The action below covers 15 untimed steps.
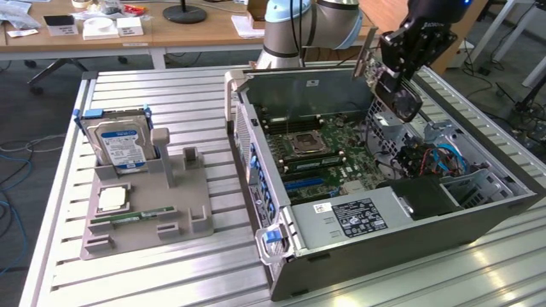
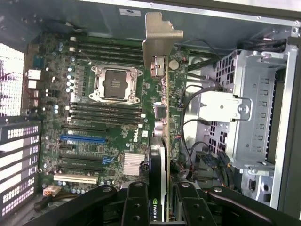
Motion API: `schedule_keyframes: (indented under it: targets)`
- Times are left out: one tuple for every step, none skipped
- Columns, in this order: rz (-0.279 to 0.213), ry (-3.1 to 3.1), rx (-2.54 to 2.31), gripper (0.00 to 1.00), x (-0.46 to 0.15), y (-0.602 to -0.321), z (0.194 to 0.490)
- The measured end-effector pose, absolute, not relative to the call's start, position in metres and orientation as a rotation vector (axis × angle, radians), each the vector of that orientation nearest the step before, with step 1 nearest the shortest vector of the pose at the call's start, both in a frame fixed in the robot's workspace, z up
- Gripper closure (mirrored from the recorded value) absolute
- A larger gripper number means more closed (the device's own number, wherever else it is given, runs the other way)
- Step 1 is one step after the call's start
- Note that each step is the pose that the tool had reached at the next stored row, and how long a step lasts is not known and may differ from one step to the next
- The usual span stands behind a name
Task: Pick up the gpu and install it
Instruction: 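Insert the gpu into the slot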
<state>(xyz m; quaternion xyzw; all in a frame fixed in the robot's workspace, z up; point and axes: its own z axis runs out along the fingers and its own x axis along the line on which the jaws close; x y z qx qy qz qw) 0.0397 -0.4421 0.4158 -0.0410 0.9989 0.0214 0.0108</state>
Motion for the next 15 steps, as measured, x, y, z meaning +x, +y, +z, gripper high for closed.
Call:
schedule_keyframes:
  targets:
    - [0.067,3.116,-0.145,0.73,0.0396,-0.4421,0.4159]
    - [0.067,3.116,-0.164,0.73,0.0396,-0.4421,0.4159]
    - [0.067,3.115,-0.183,0.73,0.0395,-0.4421,0.4159]
    - [0.068,3.114,-0.203,0.73,0.0394,-0.4421,0.4158]
    - [0.068,3.113,-0.222,0.73,0.0394,-0.4421,0.4158]
    - [0.068,3.111,-0.242,0.73,0.0393,-0.4421,0.4159]
    - [0.068,3.110,-0.260,0.73,0.0393,-0.4421,0.4159]
    - [0.068,3.109,-0.278,0.73,0.0392,-0.4421,0.4159]
    - [0.068,3.108,-0.293,0.73,0.0390,-0.4421,0.4159]
    - [0.068,3.107,-0.308,0.73,0.0389,-0.4421,0.4159]
    - [0.068,3.105,-0.323,0.73,0.0387,-0.4422,0.4159]
    - [0.068,3.104,-0.337,0.73,0.0385,-0.4422,0.4159]
    - [0.068,3.102,-0.353,0.73,0.0383,-0.4422,0.4159]
    - [0.068,3.101,-0.368,0.73,0.0382,-0.4422,0.4159]
    - [0.068,3.100,-0.382,0.73,0.0381,-0.4422,0.4159]
